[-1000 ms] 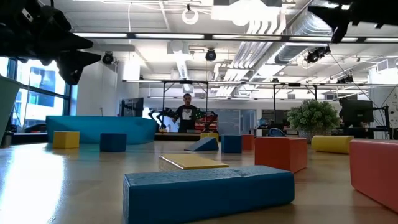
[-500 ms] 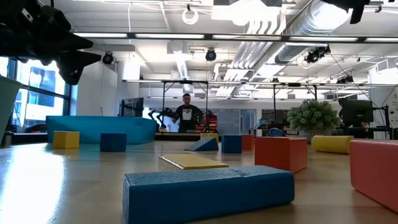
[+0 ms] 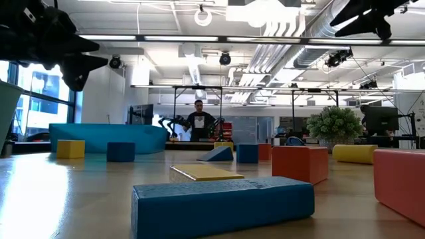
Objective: Sort & place blocks by color
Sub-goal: Put the yellow block into the gray bin
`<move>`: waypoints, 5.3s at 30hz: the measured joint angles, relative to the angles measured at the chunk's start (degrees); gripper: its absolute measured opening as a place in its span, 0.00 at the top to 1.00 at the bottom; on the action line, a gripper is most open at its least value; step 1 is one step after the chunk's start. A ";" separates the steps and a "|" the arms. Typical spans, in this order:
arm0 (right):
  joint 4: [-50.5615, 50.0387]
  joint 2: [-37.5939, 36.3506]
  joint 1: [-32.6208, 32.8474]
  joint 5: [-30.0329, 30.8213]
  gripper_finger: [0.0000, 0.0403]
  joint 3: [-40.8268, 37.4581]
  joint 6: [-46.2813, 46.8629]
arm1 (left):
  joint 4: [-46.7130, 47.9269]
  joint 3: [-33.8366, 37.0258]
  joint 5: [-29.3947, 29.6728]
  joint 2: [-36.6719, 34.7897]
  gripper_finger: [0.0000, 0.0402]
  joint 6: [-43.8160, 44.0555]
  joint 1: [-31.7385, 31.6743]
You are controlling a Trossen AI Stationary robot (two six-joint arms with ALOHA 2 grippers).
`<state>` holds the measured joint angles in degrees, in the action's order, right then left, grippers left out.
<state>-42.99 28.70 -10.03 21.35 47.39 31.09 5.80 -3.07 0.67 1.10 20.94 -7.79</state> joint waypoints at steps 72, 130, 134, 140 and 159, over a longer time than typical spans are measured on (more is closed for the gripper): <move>-8.32 61.58 0.07 -30.45 0.43 0.16 17.93 | -0.02 0.00 0.00 0.01 0.59 10.42 0.01; -12.10 60.77 45.86 -27.23 0.75 29.01 43.31 | -0.02 0.01 0.00 0.02 0.59 13.23 -0.04; -12.52 60.77 51.66 -27.51 0.75 29.01 50.87 | -0.02 0.01 0.02 0.02 0.59 14.95 -0.04; -16.50 60.77 59.98 -25.65 0.75 29.01 65.16 | -0.02 0.00 0.06 0.02 0.59 15.93 -0.04; -11.80 61.01 69.16 -21.64 0.75 17.20 87.59 | -0.07 0.01 1.53 0.01 0.59 17.91 -0.02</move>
<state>-54.79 89.71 59.13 -0.29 64.59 118.68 5.74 -3.06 2.20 1.12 38.84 -7.81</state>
